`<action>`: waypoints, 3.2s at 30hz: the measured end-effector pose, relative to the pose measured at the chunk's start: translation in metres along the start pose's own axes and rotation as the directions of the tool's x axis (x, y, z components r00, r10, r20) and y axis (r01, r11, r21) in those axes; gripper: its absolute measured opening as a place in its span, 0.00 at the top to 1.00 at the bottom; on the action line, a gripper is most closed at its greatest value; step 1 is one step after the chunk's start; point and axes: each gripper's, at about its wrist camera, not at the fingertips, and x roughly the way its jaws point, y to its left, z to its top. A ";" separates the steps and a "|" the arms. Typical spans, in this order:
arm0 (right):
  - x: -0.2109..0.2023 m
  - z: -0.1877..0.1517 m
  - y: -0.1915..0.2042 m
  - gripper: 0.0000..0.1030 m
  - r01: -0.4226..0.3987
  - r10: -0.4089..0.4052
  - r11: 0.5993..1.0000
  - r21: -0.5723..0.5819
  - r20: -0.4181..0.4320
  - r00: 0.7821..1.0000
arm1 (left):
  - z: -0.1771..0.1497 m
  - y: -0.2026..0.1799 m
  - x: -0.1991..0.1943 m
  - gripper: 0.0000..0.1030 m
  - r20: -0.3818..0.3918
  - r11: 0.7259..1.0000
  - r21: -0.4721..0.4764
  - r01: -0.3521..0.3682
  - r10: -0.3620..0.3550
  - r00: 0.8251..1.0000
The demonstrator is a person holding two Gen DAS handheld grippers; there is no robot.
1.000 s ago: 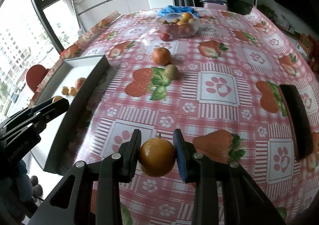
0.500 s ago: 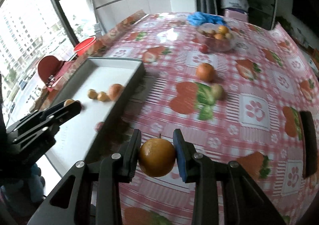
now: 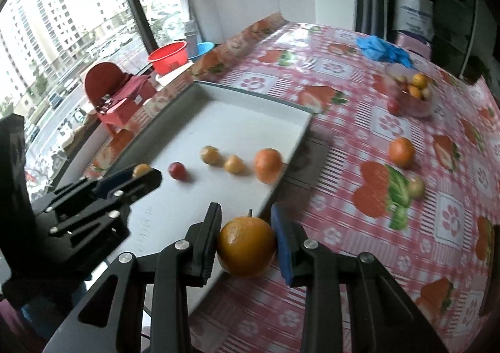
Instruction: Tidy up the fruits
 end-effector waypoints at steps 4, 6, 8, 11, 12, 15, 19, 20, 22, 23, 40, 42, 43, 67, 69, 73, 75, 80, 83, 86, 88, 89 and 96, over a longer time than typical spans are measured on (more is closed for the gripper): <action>0.012 0.003 0.018 0.65 -0.022 0.021 0.999 -0.027 -0.025 0.999 | -0.004 0.012 0.006 0.77 -0.017 1.000 -0.018 -0.015 0.014 1.000; 0.014 0.003 0.020 0.65 -0.025 0.025 0.999 -0.030 -0.030 0.999 | -0.006 0.017 0.008 0.77 -0.027 0.999 -0.029 -0.018 0.017 1.000; 0.019 0.001 0.024 0.65 -0.034 0.032 0.999 -0.040 -0.045 0.998 | -0.007 0.021 0.010 0.77 -0.033 0.999 -0.036 -0.018 0.017 0.999; 0.024 0.001 0.028 0.65 -0.042 0.039 0.998 -0.046 -0.062 0.997 | -0.009 0.024 0.014 0.77 -0.047 0.999 -0.036 -0.020 0.018 0.999; 0.025 0.001 0.029 0.65 -0.043 0.040 0.998 -0.046 -0.065 0.997 | -0.010 0.024 0.014 0.77 -0.049 0.999 -0.037 -0.025 0.023 0.999; 0.025 0.002 0.031 0.65 -0.048 0.045 0.998 -0.049 -0.062 0.997 | -0.013 0.028 0.018 0.76 -0.067 0.998 -0.050 -0.037 0.033 0.997; 0.023 0.003 0.033 0.59 -0.056 0.052 0.997 -0.058 -0.063 0.997 | -0.016 0.031 0.022 0.56 -0.088 0.997 -0.063 -0.042 0.037 0.995; 0.022 0.004 0.032 0.52 -0.056 0.053 0.997 -0.053 -0.058 0.997 | -0.016 0.031 0.021 0.38 -0.087 0.997 -0.066 -0.048 0.042 0.995; 0.019 0.004 0.031 0.44 -0.054 0.052 0.997 -0.047 -0.048 0.998 | -0.018 0.036 0.013 0.13 -0.041 0.990 -0.098 -0.102 0.098 0.994; 0.018 0.004 0.029 0.39 -0.051 0.048 0.998 -0.045 -0.046 0.998 | -0.018 0.037 0.012 0.13 -0.034 0.990 -0.104 -0.091 0.088 0.996; -0.017 0.007 -0.039 0.00 0.022 -0.032 0.993 0.118 0.082 0.996 | -0.002 0.009 0.002 0.13 -0.080 0.995 -0.093 -0.035 0.027 0.996; -0.024 0.006 -0.051 0.00 0.032 -0.047 0.990 0.139 0.106 0.993 | 0.002 -0.001 -0.003 0.13 -0.074 0.997 -0.073 -0.025 0.020 0.997; -0.028 0.006 -0.058 0.00 0.039 -0.056 0.988 0.151 0.113 0.992 | 0.004 -0.006 -0.005 0.13 -0.070 0.998 -0.065 -0.018 0.014 0.997; -0.098 -0.028 -0.229 0.00 0.034 -0.157 0.852 0.522 0.193 0.968 | 0.083 -0.193 -0.074 0.13 0.079 0.961 0.199 0.192 -0.211 0.974; -0.101 -0.029 -0.236 0.00 0.033 -0.160 0.847 0.530 0.196 0.967 | 0.089 -0.203 -0.077 0.13 0.097 0.957 0.218 0.191 -0.216 0.971; -0.105 -0.027 -0.250 0.00 0.056 -0.185 0.848 0.528 0.195 0.963 | 0.106 -0.209 -0.078 0.13 0.124 0.959 0.194 0.207 -0.233 0.965; -0.100 -0.025 -0.254 0.00 0.062 -0.183 0.848 0.526 0.181 0.966 | 0.114 -0.211 -0.077 0.13 0.132 0.960 0.179 0.215 -0.240 0.962; -0.063 -0.024 -0.245 0.00 0.103 -0.167 0.875 0.472 0.096 0.981 | 0.119 -0.213 -0.064 0.13 0.144 0.967 0.180 0.181 -0.208 0.967; -0.033 -0.024 -0.231 0.00 0.125 -0.154 0.900 0.418 0.038 0.987 | 0.109 -0.208 -0.038 0.13 0.102 0.973 0.188 0.132 -0.153 0.983; -0.004 -0.023 -0.217 0.00 0.161 -0.168 0.921 0.355 -0.011 0.986 | 0.099 -0.195 -0.009 0.13 0.041 0.981 0.169 0.098 -0.107 0.993; 0.008 -0.020 -0.213 0.00 0.176 -0.179 0.927 0.330 -0.022 0.984 | 0.095 -0.188 0.004 0.13 0.011 0.984 0.155 0.087 -0.089 0.996; 0.013 -0.017 -0.211 0.01 0.188 -0.190 0.929 0.319 -0.025 0.981 | 0.095 -0.184 0.009 0.13 0.000 0.985 0.150 0.079 -0.080 0.997; 0.042 -0.005 -0.205 0.24 0.234 -0.234 0.930 0.283 -0.036 0.972 | 0.102 -0.168 0.042 0.13 -0.047 0.988 0.143 0.049 -0.043 0.998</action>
